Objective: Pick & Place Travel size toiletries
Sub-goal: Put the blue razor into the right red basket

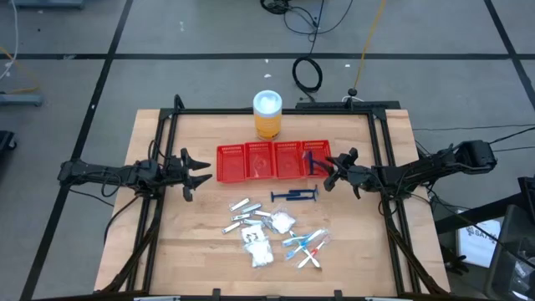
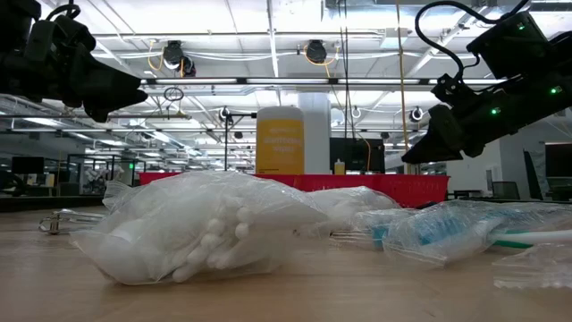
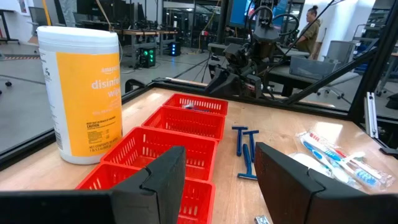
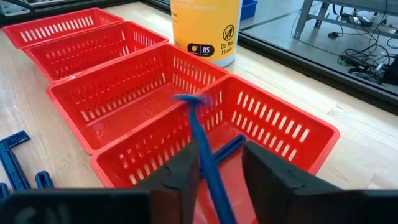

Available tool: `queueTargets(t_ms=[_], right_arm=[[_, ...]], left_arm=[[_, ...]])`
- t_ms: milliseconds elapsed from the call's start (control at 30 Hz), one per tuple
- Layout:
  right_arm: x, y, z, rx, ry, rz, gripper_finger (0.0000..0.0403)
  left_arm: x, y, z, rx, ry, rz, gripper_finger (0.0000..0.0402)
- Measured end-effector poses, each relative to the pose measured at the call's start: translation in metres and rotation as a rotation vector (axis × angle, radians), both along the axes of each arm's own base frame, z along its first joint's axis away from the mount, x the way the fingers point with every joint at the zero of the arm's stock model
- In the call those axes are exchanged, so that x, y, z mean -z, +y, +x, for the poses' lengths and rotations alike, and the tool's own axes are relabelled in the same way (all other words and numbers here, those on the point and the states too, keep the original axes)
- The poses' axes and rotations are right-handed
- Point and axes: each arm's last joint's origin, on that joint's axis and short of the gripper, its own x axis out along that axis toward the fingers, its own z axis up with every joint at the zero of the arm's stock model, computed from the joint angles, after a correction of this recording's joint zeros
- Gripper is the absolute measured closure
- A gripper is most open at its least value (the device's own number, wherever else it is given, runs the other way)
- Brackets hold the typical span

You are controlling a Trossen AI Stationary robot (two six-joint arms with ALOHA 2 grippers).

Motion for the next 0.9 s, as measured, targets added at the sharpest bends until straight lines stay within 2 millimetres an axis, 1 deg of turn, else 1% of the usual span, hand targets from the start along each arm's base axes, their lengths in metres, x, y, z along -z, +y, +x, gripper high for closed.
queueTargets(t_ms=[133,267,400,567,667,900], right_arm=[[0.000,0.000,0.000,-0.003,0.001,-0.003,0.0249],[-0.004,0.002,0.003,-0.064,-0.020,-0.015,0.0233],[-0.013,0.009,0.009,-0.251,-0.092,-0.037,0.0230],[-0.022,0.028,0.012,-0.514,-0.159,-0.061,0.0229],[-0.017,0.038,0.011,-0.583,-0.118,-0.048,0.0230],[0.008,0.053,0.010,-0.652,0.042,0.036,0.0231]], left_arm=[[0.000,0.000,0.000,0.000,0.000,0.000,0.0215],[0.000,0.000,0.000,0.000,0.000,0.000,0.0215],[0.000,0.000,0.000,0.000,0.000,0.000,0.0215],[0.000,0.000,0.000,0.000,0.000,0.000,0.0215],[0.000,0.000,0.000,0.000,0.000,0.000,0.0215],[0.000,0.000,0.000,0.000,0.001,0.000,0.0215]])
